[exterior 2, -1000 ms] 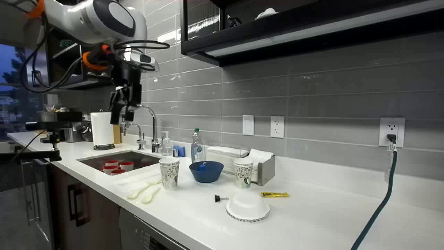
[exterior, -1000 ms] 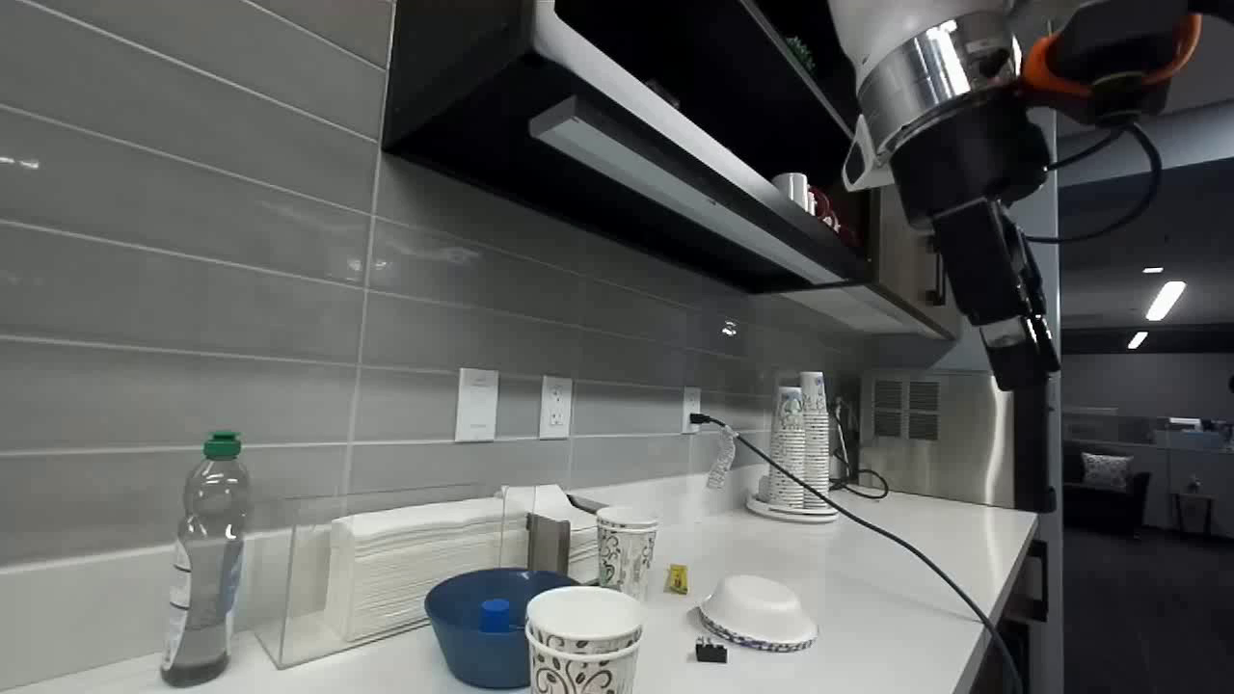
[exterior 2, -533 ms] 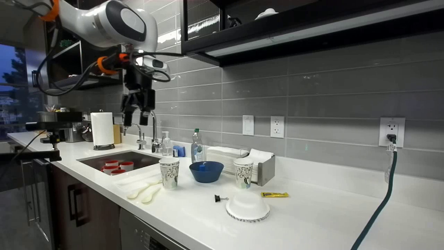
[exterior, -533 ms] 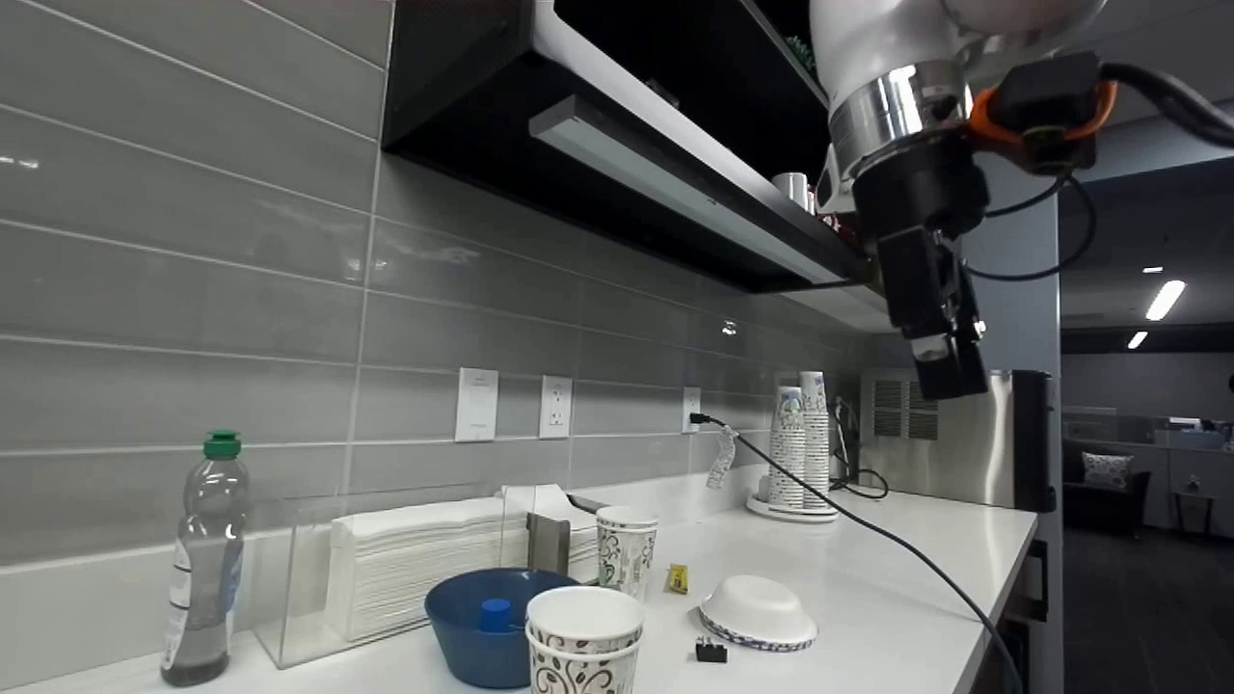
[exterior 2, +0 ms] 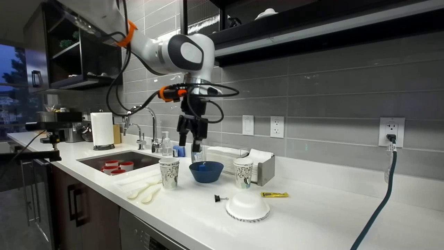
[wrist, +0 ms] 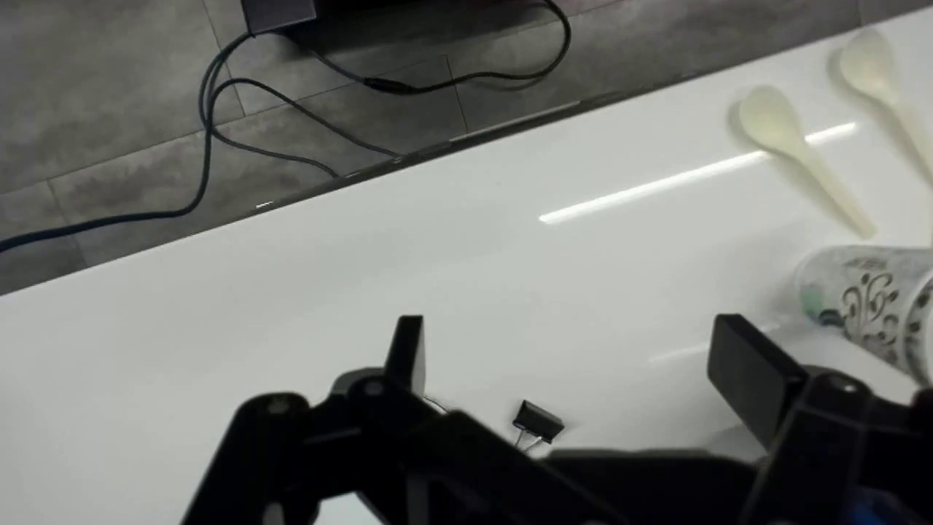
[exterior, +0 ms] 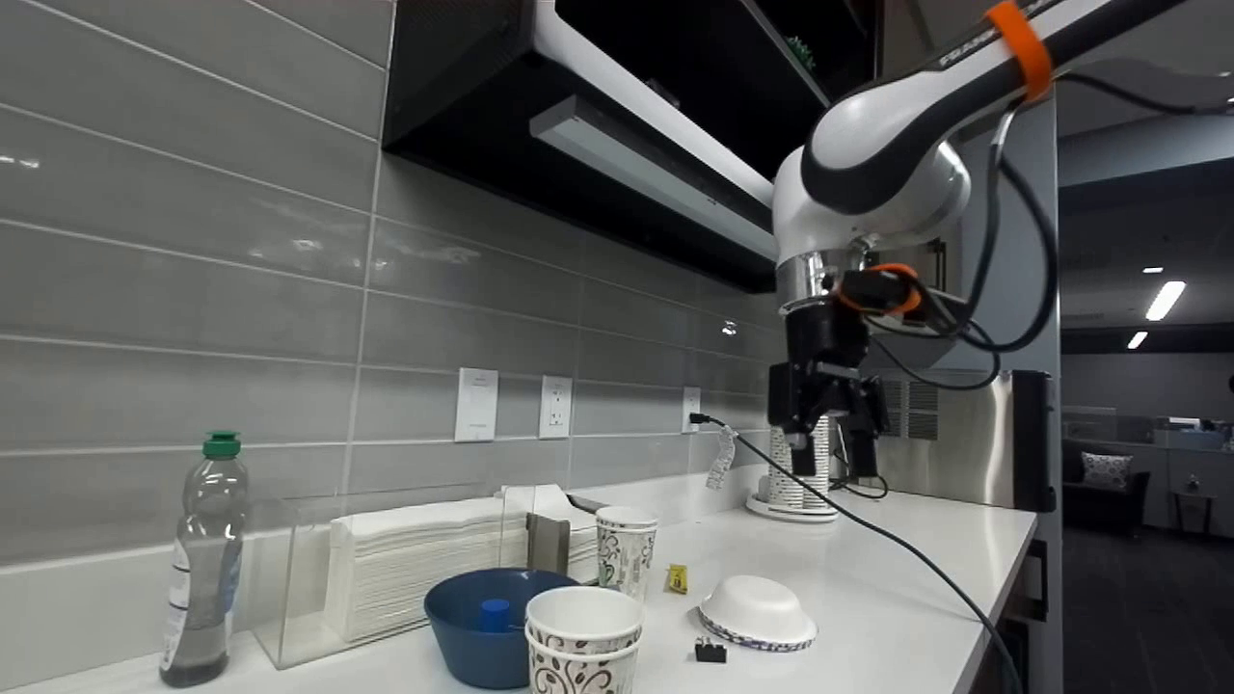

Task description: Move the blue bowl to the right

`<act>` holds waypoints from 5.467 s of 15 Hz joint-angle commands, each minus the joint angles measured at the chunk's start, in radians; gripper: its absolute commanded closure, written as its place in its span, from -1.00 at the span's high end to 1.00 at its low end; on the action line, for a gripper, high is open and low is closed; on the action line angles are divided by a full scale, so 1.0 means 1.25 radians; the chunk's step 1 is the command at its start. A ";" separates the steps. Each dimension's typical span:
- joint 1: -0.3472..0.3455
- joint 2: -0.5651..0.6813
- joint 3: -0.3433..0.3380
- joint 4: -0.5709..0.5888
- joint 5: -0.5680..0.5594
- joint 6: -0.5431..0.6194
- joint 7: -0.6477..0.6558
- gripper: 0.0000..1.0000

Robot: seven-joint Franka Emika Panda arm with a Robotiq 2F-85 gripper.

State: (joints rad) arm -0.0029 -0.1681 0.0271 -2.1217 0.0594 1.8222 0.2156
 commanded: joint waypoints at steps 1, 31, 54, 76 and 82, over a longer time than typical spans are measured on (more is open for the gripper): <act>-0.001 0.138 -0.004 0.116 0.065 -0.048 0.082 1.00; 0.148 0.513 0.004 0.157 0.153 0.802 0.475 -0.46; 0.004 -0.062 0.006 -0.077 0.190 0.413 0.297 -0.97; -0.222 0.128 -0.109 -0.133 0.052 0.848 0.594 -0.97; -0.201 0.339 -0.248 0.027 -0.276 0.828 0.949 -0.97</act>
State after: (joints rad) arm -0.3050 0.1547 -0.2011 -2.2271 -0.1621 2.9460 1.2197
